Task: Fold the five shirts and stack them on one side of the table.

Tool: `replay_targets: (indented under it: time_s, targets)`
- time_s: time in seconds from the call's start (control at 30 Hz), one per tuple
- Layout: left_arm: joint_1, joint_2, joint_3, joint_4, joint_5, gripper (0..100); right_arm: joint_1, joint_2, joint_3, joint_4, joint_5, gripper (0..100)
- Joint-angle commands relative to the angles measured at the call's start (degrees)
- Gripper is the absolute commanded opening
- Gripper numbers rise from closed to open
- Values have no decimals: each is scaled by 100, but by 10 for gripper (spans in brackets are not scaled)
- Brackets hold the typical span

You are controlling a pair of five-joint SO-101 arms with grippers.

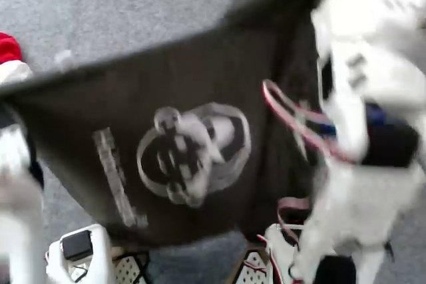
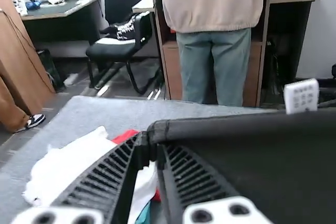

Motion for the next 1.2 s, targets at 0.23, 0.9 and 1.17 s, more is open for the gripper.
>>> replay_targets:
  time_s: [0.23, 0.9, 1.17]
  targets:
    - [180, 1793, 3547, -7455, 1011, 29, -642, 2651, -136, -2673, -18, 14]
    - [215, 5582, -75, -4273, 563, 29, -695, 7090, -8004, 2453, -9, 15]
    - [215, 5574, 611, -3481, 185, 29, -791, 7345, -8400, 4404, 0, 15]
